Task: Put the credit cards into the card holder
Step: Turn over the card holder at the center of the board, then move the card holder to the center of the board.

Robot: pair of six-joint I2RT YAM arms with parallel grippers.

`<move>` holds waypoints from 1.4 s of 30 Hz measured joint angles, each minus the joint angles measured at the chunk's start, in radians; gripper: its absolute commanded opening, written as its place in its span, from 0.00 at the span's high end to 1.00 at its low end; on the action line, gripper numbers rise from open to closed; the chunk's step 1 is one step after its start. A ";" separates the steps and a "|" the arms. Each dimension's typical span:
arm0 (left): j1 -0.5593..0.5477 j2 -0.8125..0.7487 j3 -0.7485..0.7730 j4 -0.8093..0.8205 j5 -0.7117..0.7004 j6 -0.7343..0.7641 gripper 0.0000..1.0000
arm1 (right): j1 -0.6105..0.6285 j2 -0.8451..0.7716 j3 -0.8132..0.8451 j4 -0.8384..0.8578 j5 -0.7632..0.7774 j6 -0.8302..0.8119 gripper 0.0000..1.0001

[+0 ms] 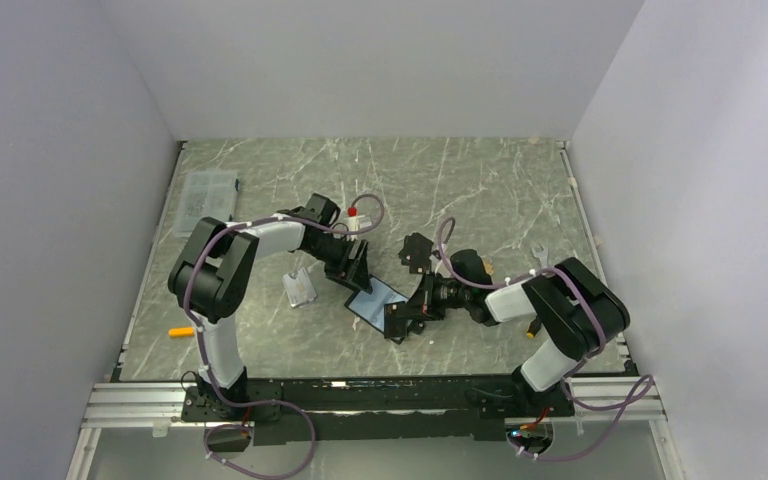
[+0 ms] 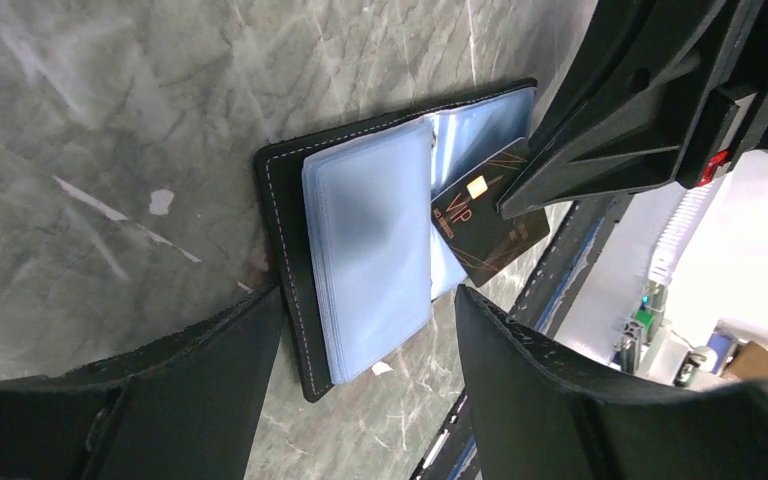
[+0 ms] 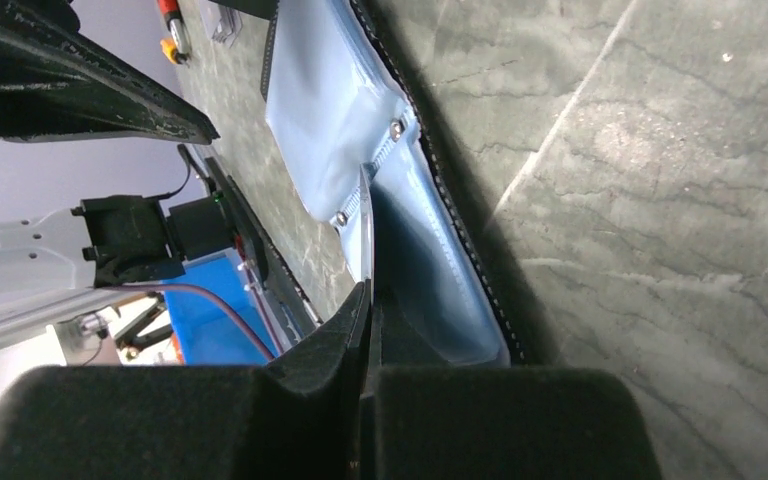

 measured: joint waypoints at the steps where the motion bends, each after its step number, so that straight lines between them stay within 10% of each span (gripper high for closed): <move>1: -0.012 0.000 0.005 -0.001 -0.013 0.000 0.29 | -0.001 0.015 -0.005 0.024 -0.006 0.006 1.00; 16: -0.036 0.024 0.071 -0.089 -0.089 0.008 0.33 | -0.053 0.089 -0.076 0.195 -0.082 0.031 1.00; 31: 0.022 0.096 -0.027 0.014 0.237 -0.029 0.46 | -0.082 0.103 -0.088 0.219 -0.121 0.019 1.00; 42: 0.023 0.132 -0.032 0.090 0.223 -0.077 0.77 | -0.084 0.113 -0.087 0.235 -0.132 0.031 1.00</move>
